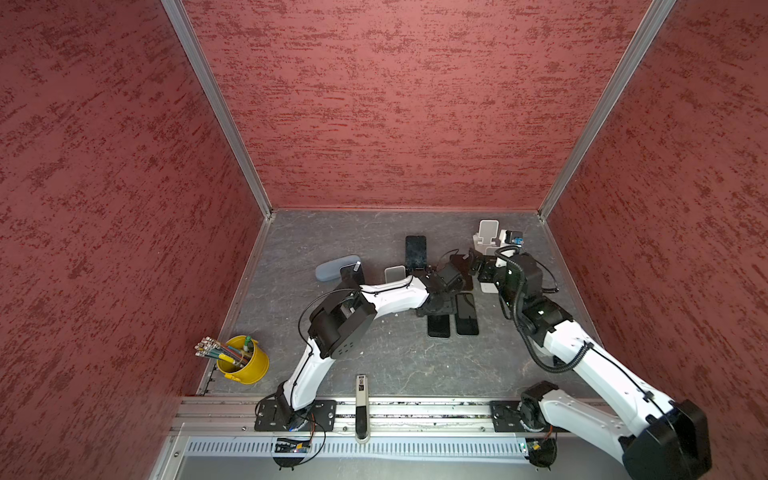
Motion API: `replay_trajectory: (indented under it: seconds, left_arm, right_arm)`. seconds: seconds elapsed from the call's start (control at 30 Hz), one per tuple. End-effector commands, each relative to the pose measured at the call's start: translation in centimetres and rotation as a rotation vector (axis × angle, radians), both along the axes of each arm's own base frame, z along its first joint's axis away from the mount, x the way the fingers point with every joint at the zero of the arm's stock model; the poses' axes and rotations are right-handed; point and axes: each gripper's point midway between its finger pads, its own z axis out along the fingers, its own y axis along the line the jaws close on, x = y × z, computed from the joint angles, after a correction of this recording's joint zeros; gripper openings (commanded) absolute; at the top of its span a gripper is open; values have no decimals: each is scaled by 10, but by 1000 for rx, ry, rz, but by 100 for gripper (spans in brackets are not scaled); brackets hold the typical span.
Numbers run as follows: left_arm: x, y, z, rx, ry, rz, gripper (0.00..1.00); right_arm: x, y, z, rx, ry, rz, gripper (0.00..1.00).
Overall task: Remove the phone from the phone stand
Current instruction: 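Lay the phone flat on the table and open the left gripper, then raise the left gripper off the laid phone and draw it back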
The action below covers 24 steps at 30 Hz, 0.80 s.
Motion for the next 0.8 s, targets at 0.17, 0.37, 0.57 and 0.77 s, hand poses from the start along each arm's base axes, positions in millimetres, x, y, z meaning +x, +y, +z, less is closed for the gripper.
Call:
replay_trajectory:
  seconds: [0.17,0.37,0.57,0.77]
  left_arm:
    - [-1,13,8,17,-18,3,82]
    - [8,28,28,47,-91,11,82]
    - [12,40,60,37,-219,-2,83]
    - [11,67,86,82,-317,16,84]
  right_arm:
    - [4,8,-2,24,3,18,99]
    - [6,9,-1,28,10,21,99]
    - [7,11,-1,34,22,27,99]
    - [13,20,-7,49,55,51,99]
